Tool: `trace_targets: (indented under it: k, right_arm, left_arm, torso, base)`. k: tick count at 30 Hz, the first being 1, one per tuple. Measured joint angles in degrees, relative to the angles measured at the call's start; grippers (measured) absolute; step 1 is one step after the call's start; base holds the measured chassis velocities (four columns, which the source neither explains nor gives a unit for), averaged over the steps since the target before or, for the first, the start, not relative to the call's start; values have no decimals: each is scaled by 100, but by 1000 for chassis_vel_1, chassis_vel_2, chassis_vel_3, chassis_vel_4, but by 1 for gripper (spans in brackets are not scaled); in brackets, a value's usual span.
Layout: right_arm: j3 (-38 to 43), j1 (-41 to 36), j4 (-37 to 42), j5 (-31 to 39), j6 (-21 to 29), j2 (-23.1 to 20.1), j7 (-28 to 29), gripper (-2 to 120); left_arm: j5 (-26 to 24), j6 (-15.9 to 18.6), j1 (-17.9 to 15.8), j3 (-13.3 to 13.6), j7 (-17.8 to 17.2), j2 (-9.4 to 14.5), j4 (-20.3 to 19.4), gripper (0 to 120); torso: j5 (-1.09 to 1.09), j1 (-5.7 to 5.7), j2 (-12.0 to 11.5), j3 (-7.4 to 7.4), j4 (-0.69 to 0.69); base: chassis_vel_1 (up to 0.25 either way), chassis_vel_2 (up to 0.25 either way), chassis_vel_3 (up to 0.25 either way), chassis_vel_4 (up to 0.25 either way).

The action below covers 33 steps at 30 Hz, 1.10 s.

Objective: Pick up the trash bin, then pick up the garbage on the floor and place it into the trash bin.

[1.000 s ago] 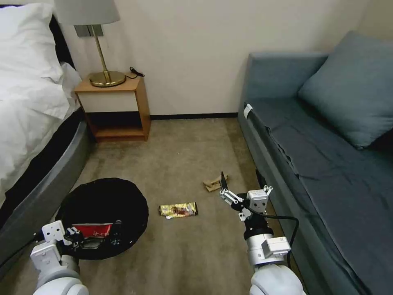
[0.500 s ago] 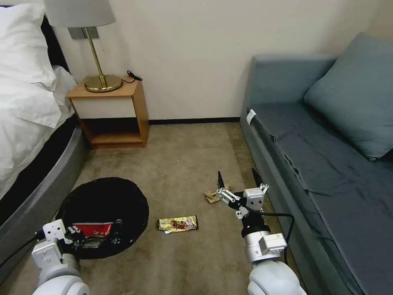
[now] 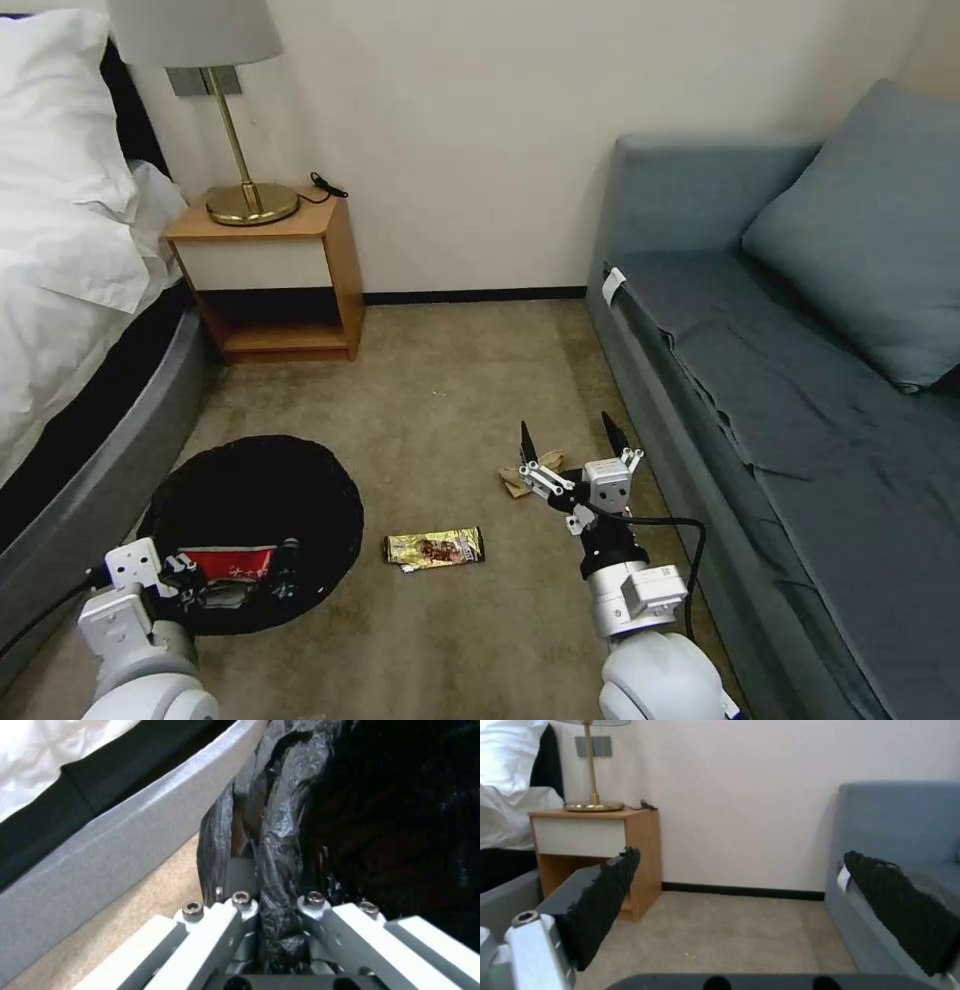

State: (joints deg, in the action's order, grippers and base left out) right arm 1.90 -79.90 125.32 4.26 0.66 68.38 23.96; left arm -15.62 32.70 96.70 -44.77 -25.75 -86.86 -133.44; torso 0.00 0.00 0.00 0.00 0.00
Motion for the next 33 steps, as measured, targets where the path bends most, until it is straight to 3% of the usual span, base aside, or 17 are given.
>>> trace_targets:
  k: [6,9,10,12,17,20,24,25,29,33]
  right_arm:
    - [-185,462,-251,266,5,-204,-197,100]
    - [-484,1119,-567,794,3,-613,-537,100]
    - [-757,1597,-763,1289,110,-906,-744,100]
    - [-905,1826,-873,1520,176,-1036,-840,100]
    - [-2131,3394,-1768,2617,364,-1531,-1568,100]
    - [-2685,4027,-2071,2957,430,-1596,-1792,100]
    - [-4131,5231,-3069,3419,474,-1579,-2532,100]
    - [-4131,5231,-3069,3419,474,-1579,-2532,100]
    - [-5349,6166,-4112,3385,355,-1449,-3505,100]
    - [-6007,6664,-4577,3215,567,-1292,-3787,100]
  left_arm:
    - [6,-5,15,-6,-3,-3,-12,3]
    - [10,-13,38,-8,-5,-2,-21,3]
    - [17,-17,54,-6,-6,-1,-27,3]
    - [20,-17,60,-5,-9,-2,-29,3]
    - [58,-53,93,17,-9,-40,-46,3]
    - [89,-62,98,36,-6,-52,-47,3]
    - [148,-86,134,50,-8,-97,-56,3]
    - [148,-86,134,50,-8,-97,-56,3]
    - [201,-151,200,56,-6,-137,-64,3]
    - [220,-214,254,38,-5,-163,-71,3]
  torso:
    - [0,1,0,1,-1]
    - [1,0,0,1,-1]
    - [0,0,0,1,2]
    - [0,0,0,0,1]
    - [1,0,0,1,0]
    - [-1,1,0,1,1]
    - [-1,1,-1,1,0]
    - [-1,1,-1,1,0]
    - [0,0,0,1,0]
    - [-2,0,0,1,-1]
  base:
    - [-106,101,110,-93]
    - [-10,16,27,-27]
    - [0,0,0,0]
    - [0,0,0,0]
    - [0,0,0,0]
    - [0,0,0,0]
    - [0,0,0,0]
    - [0,0,0,0]
    - [0,0,0,0]
    - [0,0,0,0]
